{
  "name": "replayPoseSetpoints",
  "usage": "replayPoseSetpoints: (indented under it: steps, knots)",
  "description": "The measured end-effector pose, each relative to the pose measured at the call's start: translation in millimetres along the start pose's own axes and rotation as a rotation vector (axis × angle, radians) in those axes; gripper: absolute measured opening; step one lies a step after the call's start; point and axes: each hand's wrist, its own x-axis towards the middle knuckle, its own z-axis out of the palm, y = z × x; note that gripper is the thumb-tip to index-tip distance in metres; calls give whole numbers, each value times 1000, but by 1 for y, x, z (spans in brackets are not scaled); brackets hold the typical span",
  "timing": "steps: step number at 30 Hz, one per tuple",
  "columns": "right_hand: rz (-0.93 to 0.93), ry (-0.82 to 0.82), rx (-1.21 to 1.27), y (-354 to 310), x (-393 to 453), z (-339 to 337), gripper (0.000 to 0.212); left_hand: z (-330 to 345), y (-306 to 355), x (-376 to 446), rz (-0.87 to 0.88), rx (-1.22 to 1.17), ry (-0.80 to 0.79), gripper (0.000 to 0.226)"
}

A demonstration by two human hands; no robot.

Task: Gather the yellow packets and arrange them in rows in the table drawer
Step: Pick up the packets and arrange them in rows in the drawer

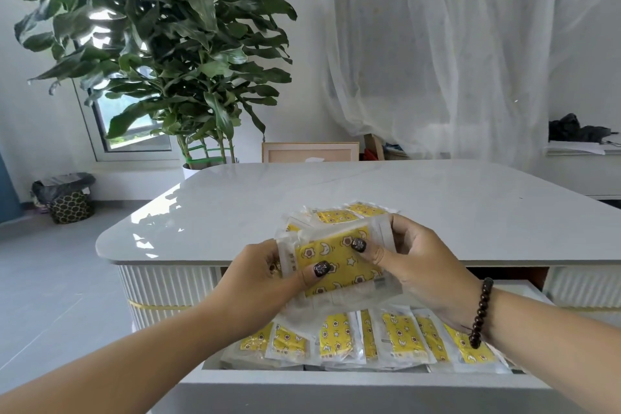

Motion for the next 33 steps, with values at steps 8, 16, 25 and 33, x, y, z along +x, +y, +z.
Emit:
replayPoseSetpoints:
  steps: [8,16,25,33]
  knots:
    - [71,-148,-133,6,0,-1,22,-2,-9,2,65,140,-3,29]
    - [-146,-333,-790,-9,-8,-1,18,2,-12,-1,254,602,-57,35]
    - [14,-321,-444,-2,-10,-5,17,8,-2,2,205,464,14,19]
    - [-38,-244,-525,-9,-3,-21,7,20,0,5,111,283,11,15]
